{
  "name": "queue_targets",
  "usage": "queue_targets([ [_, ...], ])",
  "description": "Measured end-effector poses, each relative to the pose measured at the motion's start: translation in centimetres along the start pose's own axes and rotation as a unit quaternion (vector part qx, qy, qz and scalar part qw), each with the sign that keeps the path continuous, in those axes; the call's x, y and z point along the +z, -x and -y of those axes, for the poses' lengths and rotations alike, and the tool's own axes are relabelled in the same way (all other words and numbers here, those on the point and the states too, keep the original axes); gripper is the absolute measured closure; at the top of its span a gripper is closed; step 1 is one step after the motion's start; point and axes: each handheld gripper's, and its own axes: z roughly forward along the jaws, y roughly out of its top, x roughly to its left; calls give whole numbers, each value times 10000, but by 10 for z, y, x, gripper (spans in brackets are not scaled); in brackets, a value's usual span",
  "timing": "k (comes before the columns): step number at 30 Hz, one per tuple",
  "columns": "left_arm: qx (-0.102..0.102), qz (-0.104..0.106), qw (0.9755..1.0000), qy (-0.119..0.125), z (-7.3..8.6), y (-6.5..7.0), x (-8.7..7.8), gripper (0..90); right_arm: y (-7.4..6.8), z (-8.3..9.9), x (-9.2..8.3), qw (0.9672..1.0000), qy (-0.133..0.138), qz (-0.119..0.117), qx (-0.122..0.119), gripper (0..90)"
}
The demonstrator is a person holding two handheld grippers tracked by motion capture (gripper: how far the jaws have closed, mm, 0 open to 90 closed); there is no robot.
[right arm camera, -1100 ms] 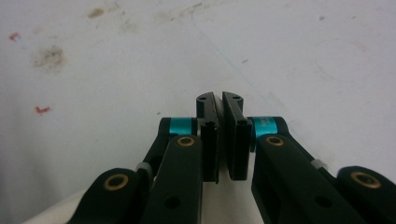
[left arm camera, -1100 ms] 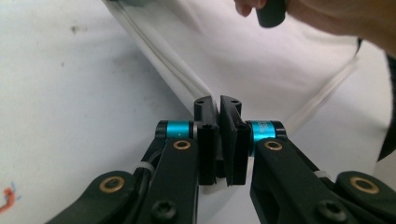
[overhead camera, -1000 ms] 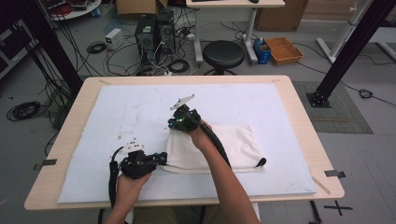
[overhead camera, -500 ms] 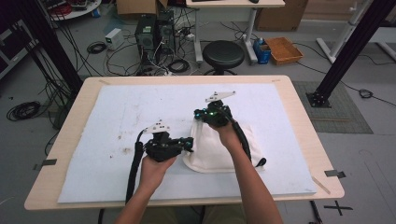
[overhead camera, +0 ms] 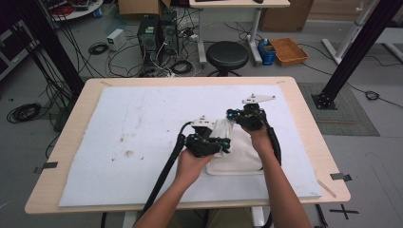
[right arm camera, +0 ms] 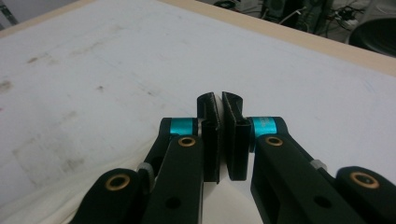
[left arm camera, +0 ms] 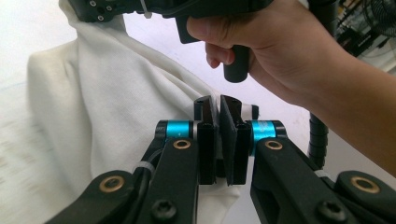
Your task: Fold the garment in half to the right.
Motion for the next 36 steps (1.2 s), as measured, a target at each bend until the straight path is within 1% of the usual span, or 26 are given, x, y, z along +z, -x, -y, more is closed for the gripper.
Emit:
queue_targets([
  [1, -12, 59, 9999, -94, -2, 4, 14, 851, 4, 3, -3, 10000, -17, 60, 12, 868],
  [7, 23, 116, 9990, -427, -4, 16, 53, 850, 27, 24, -19, 9992, -166, 277, 245, 868],
  [11, 0, 98, 9984, -558, -2, 20, 71, 850, 35, 36, -24, 9985, -256, 351, 332, 868],
  [12, 0, 98, 9984, -558, -2, 20, 71, 849, 36, 38, -24, 9984, -254, 359, 353, 867],
  [13, -51, 113, 9981, -599, -1, 21, 77, 849, 37, 40, -24, 9982, -269, 378, 371, 868],
  [15, -88, 122, 9981, -605, -1, 21, 82, 846, 39, 42, -24, 9980, -292, 432, 351, 866],
  [16, -135, 141, 9982, -571, 0, 21, 84, 841, 39, 43, -25, 9976, -340, 493, 359, 852],
  [17, -135, 141, 9982, -571, 0, 21, 84, 809, 40, 44, -25, 9969, -381, 568, 386, 775],
  [18, -117, 73, 9990, -429, 0, 21, 83, 723, 41, 46, -26, 9957, -397, 715, 432, 686],
  [19, -117, 73, 9990, -429, 0, 21, 83, 646, 43, 47, -27, 9947, -402, 773, 542, 657],
  [20, -8, -138, 9995, -293, -1, 19, 76, 593, 44, 49, -31, 9943, -373, 776, 627, 609],
  [21, -8, -138, 9995, -293, -1, 19, 76, 554, 46, 51, -35, 9939, -328, 836, 642, 577],
  [22, 45, -305, 9994, -174, -3, 14, 65, 509, 47, 53, -39, 9933, -284, 910, 656, 572],
  [23, 84, -346, 9993, -106, -3, 10, 57, 474, 48, 56, -45, 9931, -222, 912, 705, 568],
  [24, 84, -346, 9993, -106, -3, 10, 57, 458, 48, 58, -51, 9931, -141, 918, 720, 564],
  [25, 184, -503, 9985, 96, -4, 0, 40, 433, 48, 61, -58, 9928, -105, 968, 692, 559],
  [26, 222, -571, 9979, 197, -3, -5, 30, 393, 46, 64, -64, 9929, -93, 994, 652, 552],
  [28, 293, -701, 9963, 395, -2, -17, 8, 379, 41, 70, -78, 9937, -21, 974, 553, 537],
  [29, 293, -701, 9963, 395, -2, -17, 8, 360, 38, 75, -84, 9947, 9, 898, 505, 538],
  [30, 360, -832, 9939, 626, 2, -29, -14, 347, 35, 79, -90, 9959, 33, 788, 442, 546],
  [31, 394, -888, 9929, 691, 4, -36, -25, 346, 30, 83, -95, 9966, -24, 733, 384, 565],
  [32, 394, -888, 9929, 691, 4, -36, -25, 343, 25, 88, -99, 9976, -113, 600, 331, 587],
  [33, 437, -953, 9917, 739, 7, -42, -36, 339, 20, 93, -101, 9985, -247, 377, 307, 605],
  [34, 434, -1055, 9898, 858, 14, -54, -55, 337, 15, 99, -101, 9985, -416, 231, 266, 606],
  [35, 434, -1055, 9898, 858, 14, -54, -55, 337, 15, 99, -101, 9985, -416, 231, 266, 606],
  [36, 360, -1181, 9882, 906, 24, -65, -72, 336, 2, 110, -98, 9966, -777, -152, 211, 610],
])
